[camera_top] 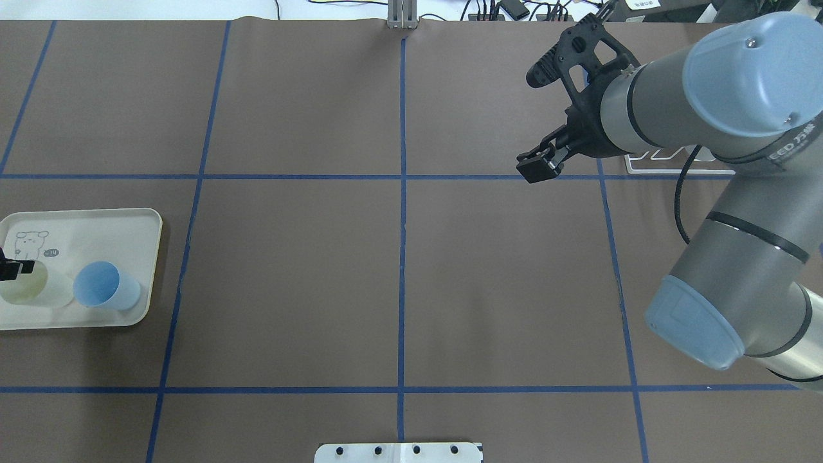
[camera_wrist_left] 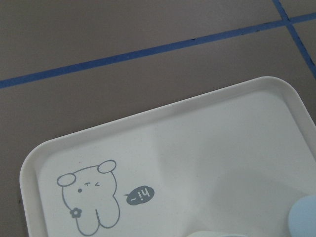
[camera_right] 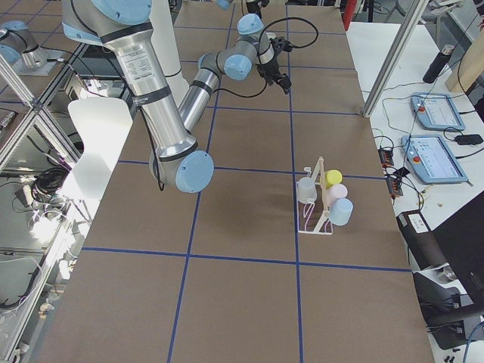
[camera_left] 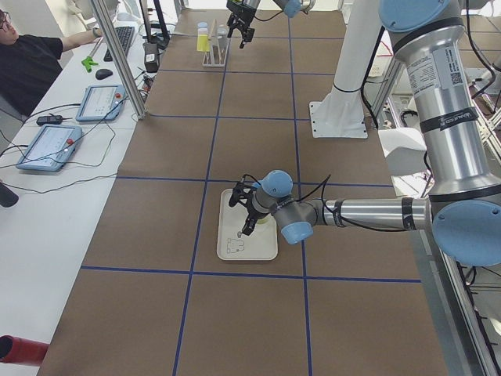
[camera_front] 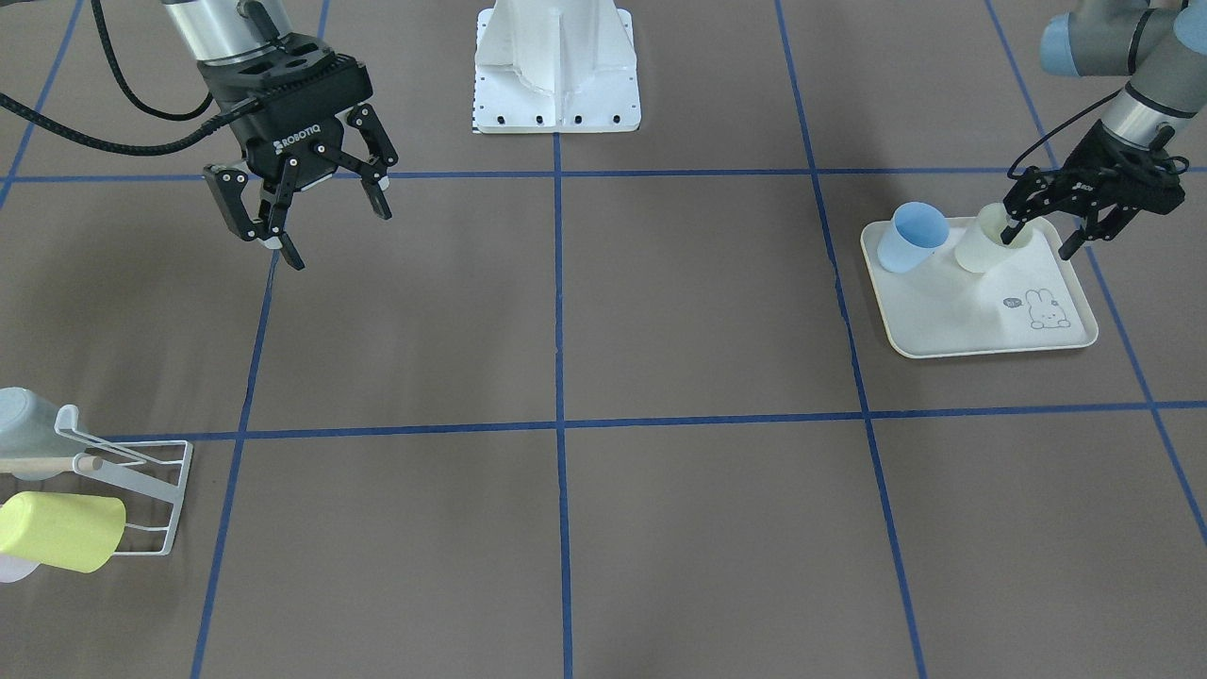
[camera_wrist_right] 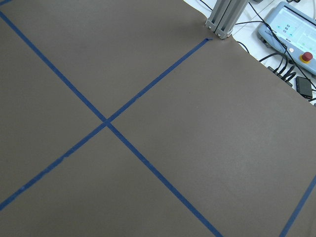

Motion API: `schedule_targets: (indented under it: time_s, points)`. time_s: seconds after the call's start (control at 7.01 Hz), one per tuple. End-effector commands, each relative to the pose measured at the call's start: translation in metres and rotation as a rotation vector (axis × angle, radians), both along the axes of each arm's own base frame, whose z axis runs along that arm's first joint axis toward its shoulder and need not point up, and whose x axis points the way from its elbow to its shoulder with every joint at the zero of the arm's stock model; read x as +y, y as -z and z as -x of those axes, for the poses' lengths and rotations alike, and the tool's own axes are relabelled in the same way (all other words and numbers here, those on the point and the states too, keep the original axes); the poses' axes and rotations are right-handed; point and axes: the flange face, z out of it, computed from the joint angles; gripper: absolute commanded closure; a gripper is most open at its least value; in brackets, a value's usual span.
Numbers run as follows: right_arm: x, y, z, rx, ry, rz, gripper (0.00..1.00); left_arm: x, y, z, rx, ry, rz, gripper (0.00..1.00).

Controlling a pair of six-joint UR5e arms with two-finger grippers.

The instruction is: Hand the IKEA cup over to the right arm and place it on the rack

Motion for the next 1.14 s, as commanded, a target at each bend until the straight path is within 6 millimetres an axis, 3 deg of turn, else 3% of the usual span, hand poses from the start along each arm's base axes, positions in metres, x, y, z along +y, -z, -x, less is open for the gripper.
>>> schedule_targets:
  time_s: [0.0,0.14,0.43,0.71,0.86,1.0]
  points:
    - [0.001,-0.002,0.001,0.004,0.002,0.003,0.00,0.008,-0.001,-0.002,0.010,-0.023,-0.011,0.66]
    - [0.001,-0.002,0.001,0.004,0.003,0.002,0.00,0.009,0.000,-0.004,0.014,-0.029,-0.016,0.67]
    - [0.001,-0.002,0.001,0.003,0.003,0.001,0.00,0.011,-0.002,-0.003,0.011,-0.029,-0.012,1.00]
    - [0.002,0.002,0.003,-0.004,0.007,-0.006,0.00,0.016,0.000,0.003,0.021,-0.090,-0.042,1.00]
    - [0.005,0.005,0.010,-0.042,0.020,-0.040,0.00,0.010,0.000,0.023,0.010,-0.109,-0.094,1.00]
    - [0.010,0.006,0.024,-0.085,0.044,-0.077,0.00,-0.006,0.001,0.066,-0.016,-0.042,-0.147,1.00]
